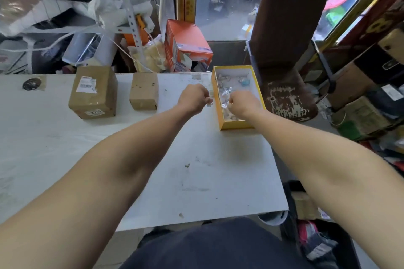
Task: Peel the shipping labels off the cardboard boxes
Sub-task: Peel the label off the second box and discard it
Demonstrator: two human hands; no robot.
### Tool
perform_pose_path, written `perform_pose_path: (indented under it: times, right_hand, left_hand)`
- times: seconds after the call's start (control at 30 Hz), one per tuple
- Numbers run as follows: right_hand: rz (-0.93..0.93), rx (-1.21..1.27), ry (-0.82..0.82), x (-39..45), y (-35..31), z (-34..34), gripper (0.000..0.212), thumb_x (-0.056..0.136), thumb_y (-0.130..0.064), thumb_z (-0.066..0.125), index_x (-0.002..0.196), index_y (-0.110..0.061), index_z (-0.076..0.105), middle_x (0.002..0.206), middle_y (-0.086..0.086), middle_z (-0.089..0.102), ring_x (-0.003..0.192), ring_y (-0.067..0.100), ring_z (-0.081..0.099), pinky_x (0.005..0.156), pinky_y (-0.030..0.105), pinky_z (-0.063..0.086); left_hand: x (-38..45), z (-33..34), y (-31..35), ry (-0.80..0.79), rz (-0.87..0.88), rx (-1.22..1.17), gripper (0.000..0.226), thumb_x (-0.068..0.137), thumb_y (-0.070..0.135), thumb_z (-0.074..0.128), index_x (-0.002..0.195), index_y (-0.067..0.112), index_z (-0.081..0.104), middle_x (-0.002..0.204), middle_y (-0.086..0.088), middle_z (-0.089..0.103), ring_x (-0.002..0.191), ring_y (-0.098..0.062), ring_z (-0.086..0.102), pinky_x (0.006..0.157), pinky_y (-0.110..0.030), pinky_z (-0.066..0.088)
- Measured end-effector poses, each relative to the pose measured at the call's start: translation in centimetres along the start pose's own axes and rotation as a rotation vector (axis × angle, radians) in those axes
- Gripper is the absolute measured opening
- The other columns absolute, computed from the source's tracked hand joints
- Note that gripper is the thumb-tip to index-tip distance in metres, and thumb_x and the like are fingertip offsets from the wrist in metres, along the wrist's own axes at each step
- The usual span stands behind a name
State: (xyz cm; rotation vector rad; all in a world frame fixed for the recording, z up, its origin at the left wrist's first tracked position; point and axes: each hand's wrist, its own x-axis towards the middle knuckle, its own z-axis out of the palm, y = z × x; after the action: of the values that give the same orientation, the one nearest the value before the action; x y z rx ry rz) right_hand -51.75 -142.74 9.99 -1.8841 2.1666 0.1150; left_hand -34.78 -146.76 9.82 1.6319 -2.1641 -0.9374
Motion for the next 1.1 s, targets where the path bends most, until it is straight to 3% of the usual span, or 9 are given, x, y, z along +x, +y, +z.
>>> perform_pose_path:
  times: [0.17, 0.27, 0.37, 0.5, 0.7, 0.93, 1.1]
  right_hand:
    - [-0.014, 0.005, -0.030, 4.2, 4.8, -2.0, 0.012, 0.087, -0.014, 0.048, 0.084, -0.013, 0.060, 0.095, 0.011, 0.063, 0.087, 0.031, 0.060, 0.068, 0.032, 0.044]
    - [0.002, 0.041, -0.007, 6.1, 6.3, -2.7, 0.013, 0.088, -0.015, 0.048, 0.090, -0.014, 0.060, 0.102, 0.010, 0.064, 0.093, 0.032, 0.061, 0.070, 0.032, 0.045]
    - [-0.006, 0.058, 0.015, 8.1, 7.1, -3.1, 0.019, 0.088, -0.018, 0.050, 0.098, -0.011, 0.064, 0.107, 0.011, 0.064, 0.097, 0.032, 0.061, 0.070, 0.031, 0.042]
    - [-0.020, 0.076, 0.002, 10.2, 7.8, -3.5, 0.021, 0.086, -0.014, 0.050, 0.096, -0.009, 0.067, 0.105, 0.012, 0.066, 0.097, 0.033, 0.062, 0.070, 0.029, 0.042]
    - [-0.029, 0.103, -0.027, 12.4, 9.6, -3.7, 0.029, 0.090, -0.009, 0.045, 0.107, -0.006, 0.068, 0.109, 0.013, 0.066, 0.099, 0.032, 0.063, 0.074, 0.033, 0.047]
    - [-0.028, 0.118, -0.034, 13.4, 10.3, -3.4, 0.021, 0.090, -0.015, 0.048, 0.095, -0.009, 0.068, 0.097, 0.010, 0.066, 0.081, 0.026, 0.057, 0.068, 0.032, 0.043]
    - [-0.041, 0.119, -0.034, 13.4, 9.8, -3.8, 0.022, 0.091, -0.014, 0.048, 0.100, -0.009, 0.068, 0.094, 0.008, 0.061, 0.085, 0.025, 0.060, 0.075, 0.035, 0.051]
  left_hand:
    - [4.9, 1.6, 5.3, 0.005, 0.072, 0.172, 0.030, 0.093, 0.034, 0.066, 0.081, 0.007, 0.075, 0.076, -0.010, 0.064, 0.075, -0.026, 0.059, 0.068, -0.035, 0.048]
    - [7.2, 2.1, 7.4, 0.015, 0.101, 0.245, 0.019, 0.094, 0.019, 0.064, 0.088, 0.007, 0.076, 0.085, -0.014, 0.069, 0.077, -0.029, 0.062, 0.072, -0.037, 0.052]
    - [9.4, 2.6, 8.6, 0.024, 0.072, 0.235, 0.022, 0.086, -0.001, 0.056, 0.084, 0.005, 0.076, 0.089, -0.017, 0.072, 0.084, -0.035, 0.067, 0.072, -0.037, 0.052]
    - [11.9, 3.4, 9.5, 0.032, 0.013, 0.173, 0.027, 0.092, -0.002, 0.055, 0.096, 0.012, 0.078, 0.098, -0.006, 0.071, 0.091, -0.025, 0.066, 0.074, -0.027, 0.045]
    - [15.2, 4.8, 9.4, -0.006, -0.007, 0.127, 0.030, 0.085, -0.011, 0.054, 0.096, 0.007, 0.075, 0.101, -0.011, 0.073, 0.097, -0.025, 0.067, 0.090, -0.034, 0.054]
    - [16.9, 5.8, 8.8, -0.012, -0.018, 0.128, 0.034, 0.081, -0.014, 0.055, 0.088, 0.011, 0.076, 0.098, -0.010, 0.073, 0.093, -0.025, 0.067, 0.089, -0.037, 0.057]
    - [17.4, 6.3, 8.6, -0.004, -0.021, 0.142, 0.030, 0.086, -0.010, 0.059, 0.087, 0.015, 0.077, 0.095, -0.008, 0.073, 0.087, -0.023, 0.068, 0.083, -0.036, 0.059]
